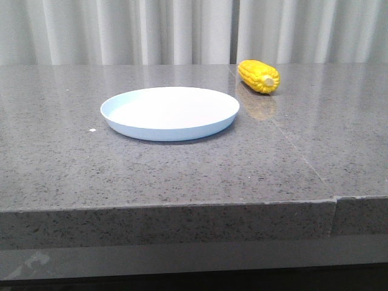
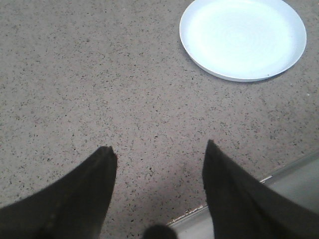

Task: Place corn on plate with both arms
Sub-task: 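Lift the left gripper away from the plate and withdraw, then lower the right gripper onto the yellow corn cob and grasp it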

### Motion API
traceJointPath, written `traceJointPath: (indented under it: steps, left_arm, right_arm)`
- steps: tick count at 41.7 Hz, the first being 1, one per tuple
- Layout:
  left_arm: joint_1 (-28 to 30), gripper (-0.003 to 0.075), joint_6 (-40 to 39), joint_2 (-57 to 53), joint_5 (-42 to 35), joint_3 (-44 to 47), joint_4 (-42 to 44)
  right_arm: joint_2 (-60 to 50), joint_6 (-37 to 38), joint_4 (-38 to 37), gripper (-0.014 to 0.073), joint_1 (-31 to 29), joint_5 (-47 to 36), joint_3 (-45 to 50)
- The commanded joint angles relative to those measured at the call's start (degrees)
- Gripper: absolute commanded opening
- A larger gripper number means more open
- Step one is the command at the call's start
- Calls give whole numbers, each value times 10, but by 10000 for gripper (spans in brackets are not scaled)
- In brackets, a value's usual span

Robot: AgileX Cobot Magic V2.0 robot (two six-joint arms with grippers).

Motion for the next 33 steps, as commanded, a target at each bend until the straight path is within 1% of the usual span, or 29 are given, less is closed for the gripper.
traceJointPath:
  steps: [1, 10, 18, 33]
  left_arm:
    - [-4, 376, -5, -1, -40, -14, 2]
    - [-4, 376, -5, -1, -40, -14, 2]
    - [-4, 376, -5, -1, -40, -14, 2]
    - [-4, 376, -5, -1, -40, -14, 2]
  right_arm:
    - [34, -8, 1, 615, 9, -27, -57]
    - [148, -15, 2, 615, 36, -18, -172]
    - [258, -15, 28, 615, 54, -1, -298]
    - [459, -12, 33, 615, 51, 4, -516]
